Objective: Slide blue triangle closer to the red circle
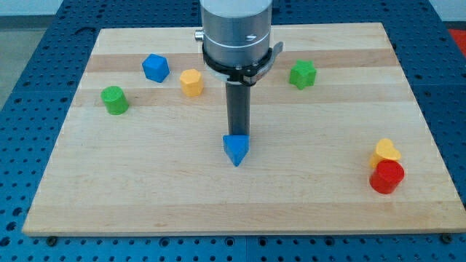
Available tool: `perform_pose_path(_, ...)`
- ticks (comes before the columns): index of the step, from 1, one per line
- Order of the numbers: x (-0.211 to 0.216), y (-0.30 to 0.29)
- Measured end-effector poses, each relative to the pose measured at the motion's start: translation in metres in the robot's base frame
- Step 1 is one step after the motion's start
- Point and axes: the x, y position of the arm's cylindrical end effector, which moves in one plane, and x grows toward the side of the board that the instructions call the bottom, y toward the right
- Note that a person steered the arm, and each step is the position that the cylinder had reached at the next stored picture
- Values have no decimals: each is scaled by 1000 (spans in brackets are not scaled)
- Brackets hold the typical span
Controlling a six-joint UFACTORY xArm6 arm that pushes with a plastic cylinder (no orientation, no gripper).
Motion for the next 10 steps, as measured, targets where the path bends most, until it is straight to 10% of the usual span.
perform_pose_path(5,-17,-104)
perform_pose_path(10,38,2)
